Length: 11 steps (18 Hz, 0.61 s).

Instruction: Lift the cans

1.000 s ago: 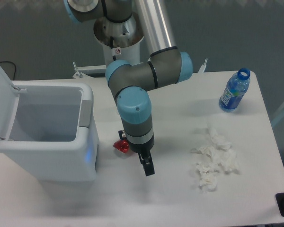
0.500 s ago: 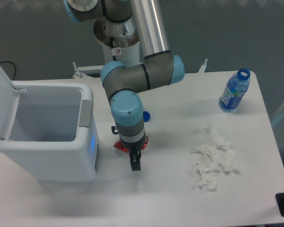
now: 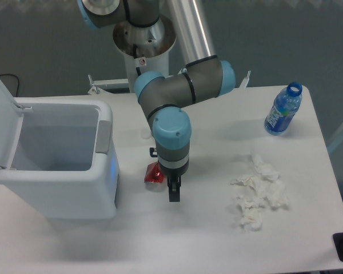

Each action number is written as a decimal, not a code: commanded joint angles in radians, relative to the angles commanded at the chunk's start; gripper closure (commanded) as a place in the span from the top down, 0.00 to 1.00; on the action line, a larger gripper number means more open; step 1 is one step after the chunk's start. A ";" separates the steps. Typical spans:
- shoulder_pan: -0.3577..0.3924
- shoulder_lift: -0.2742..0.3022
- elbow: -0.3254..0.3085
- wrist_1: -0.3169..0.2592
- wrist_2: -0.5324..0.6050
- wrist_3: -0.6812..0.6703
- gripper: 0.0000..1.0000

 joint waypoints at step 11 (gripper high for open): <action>0.008 0.077 -0.095 -0.108 0.011 0.000 1.00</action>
